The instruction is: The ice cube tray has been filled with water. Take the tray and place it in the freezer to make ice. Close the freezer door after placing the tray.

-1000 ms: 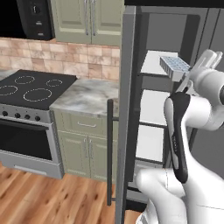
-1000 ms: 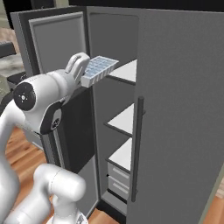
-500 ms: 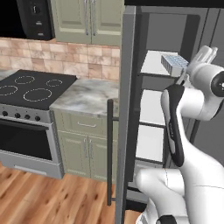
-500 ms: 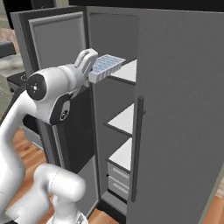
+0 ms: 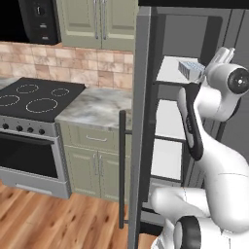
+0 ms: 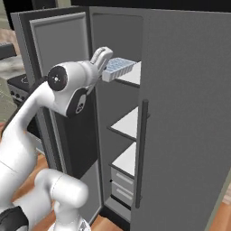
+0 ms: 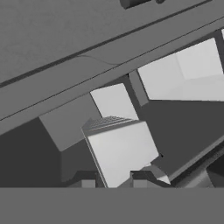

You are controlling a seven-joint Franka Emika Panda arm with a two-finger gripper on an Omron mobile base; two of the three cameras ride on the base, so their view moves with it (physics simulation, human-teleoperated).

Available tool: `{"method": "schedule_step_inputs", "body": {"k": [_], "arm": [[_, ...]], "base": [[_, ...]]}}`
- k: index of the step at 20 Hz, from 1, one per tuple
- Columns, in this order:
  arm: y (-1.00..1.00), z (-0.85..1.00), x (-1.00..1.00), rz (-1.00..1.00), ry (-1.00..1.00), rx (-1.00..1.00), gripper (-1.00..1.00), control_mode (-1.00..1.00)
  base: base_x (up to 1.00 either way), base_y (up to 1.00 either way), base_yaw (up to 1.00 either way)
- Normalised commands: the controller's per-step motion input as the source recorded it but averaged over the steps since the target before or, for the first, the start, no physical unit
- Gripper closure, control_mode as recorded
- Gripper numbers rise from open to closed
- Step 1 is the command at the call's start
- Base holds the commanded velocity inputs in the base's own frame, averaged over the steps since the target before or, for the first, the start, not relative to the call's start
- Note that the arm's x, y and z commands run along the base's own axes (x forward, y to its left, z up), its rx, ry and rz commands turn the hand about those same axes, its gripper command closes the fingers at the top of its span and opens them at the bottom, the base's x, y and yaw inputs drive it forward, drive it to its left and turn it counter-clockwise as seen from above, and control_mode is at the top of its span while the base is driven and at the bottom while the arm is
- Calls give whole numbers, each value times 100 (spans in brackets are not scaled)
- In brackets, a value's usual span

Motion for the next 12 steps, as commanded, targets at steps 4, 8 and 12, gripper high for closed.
{"method": "schedule_step_inputs", "body": {"k": [4, 8, 12], "arm": [[-22, -1, 63, 0, 5, 0, 100, -100], [-16, -6, 66, 0, 4, 0, 100, -100], [-18, -15, 67, 0, 4, 0, 100, -100]], "base": [[0, 0, 0], [0, 0, 0], [0, 0, 0]]}}
